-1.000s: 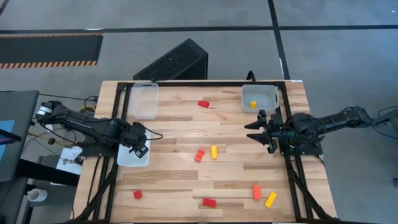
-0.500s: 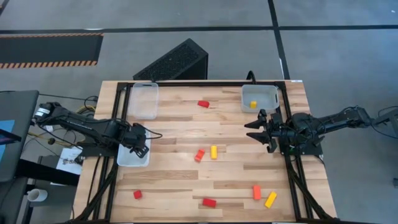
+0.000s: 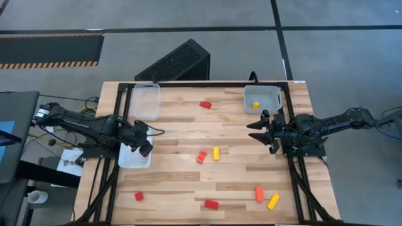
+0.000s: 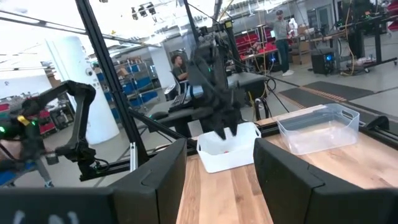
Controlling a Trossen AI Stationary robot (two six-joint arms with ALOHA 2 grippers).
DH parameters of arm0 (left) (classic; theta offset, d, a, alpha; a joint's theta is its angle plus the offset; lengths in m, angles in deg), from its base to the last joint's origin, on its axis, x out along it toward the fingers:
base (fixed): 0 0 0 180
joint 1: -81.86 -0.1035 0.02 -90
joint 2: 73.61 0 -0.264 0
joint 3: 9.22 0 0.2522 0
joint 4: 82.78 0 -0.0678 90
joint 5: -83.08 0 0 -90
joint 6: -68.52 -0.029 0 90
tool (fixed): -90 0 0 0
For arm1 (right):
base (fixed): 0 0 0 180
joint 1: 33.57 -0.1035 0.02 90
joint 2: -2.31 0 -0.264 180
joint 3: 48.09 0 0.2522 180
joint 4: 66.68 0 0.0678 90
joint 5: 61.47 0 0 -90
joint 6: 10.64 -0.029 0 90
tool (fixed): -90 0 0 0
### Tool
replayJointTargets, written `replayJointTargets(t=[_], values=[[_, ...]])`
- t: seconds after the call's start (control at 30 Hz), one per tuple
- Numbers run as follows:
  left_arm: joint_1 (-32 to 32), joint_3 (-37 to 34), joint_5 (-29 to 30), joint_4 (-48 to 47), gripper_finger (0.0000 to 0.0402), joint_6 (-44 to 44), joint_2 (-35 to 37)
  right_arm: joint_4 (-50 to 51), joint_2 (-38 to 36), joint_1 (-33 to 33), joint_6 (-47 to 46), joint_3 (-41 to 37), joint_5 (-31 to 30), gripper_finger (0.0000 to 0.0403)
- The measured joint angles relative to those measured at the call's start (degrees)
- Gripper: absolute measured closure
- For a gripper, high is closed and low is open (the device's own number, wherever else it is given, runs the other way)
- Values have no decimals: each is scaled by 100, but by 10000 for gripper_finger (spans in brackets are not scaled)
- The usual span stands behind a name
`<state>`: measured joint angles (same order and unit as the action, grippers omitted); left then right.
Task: Sort & place blocks by color
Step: Put the top red block into the transparent bin
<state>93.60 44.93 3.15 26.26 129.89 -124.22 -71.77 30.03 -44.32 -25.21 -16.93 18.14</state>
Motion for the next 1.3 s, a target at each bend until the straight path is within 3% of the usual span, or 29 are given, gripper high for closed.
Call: replayJointTargets(t=[0.17, 0.23, 0.33, 0.47, 0.57, 0.8, 0.93, 1.1, 1.3], values=[[1, 556, 1269, 693, 203, -1045, 6, 0, 0, 0, 0, 1, 0, 194], [1, 520, 1618, 1472, 208, -1672, 2, 1, 0, 0, -2, 1, -11, 194], [-24, 252, 1627, 3291, 215, -2951, -2, 109, 0, -15, 0, 5, -20, 194], [-372, -179, 1144, 5257, 226, -4343, -7, 352, 135, -15, -130, 5, -22, 194], [-926, -313, 681, 5893, 234, -4982, -11, 253, 272, 34, -53, 5, -148, 194], [-2801, -316, -1094, 6999, 240, -6129, -388, -454, 352, 693, 1394, 10, -1556, 194], [-3735, -318, -2221, 7529, 240, -6153, -895, -665, 356, 1425, 1634, 10, -1895, 194], [-4359, -318, -3155, 7847, 240, -5870, -1635, -493, 574, 2318, 1342, 8, -1480, 194], [-4474, -215, -3175, 8170, 240, -5759, -2387, -606, 1003, 3104, 1293, 3, -1201, 194]])
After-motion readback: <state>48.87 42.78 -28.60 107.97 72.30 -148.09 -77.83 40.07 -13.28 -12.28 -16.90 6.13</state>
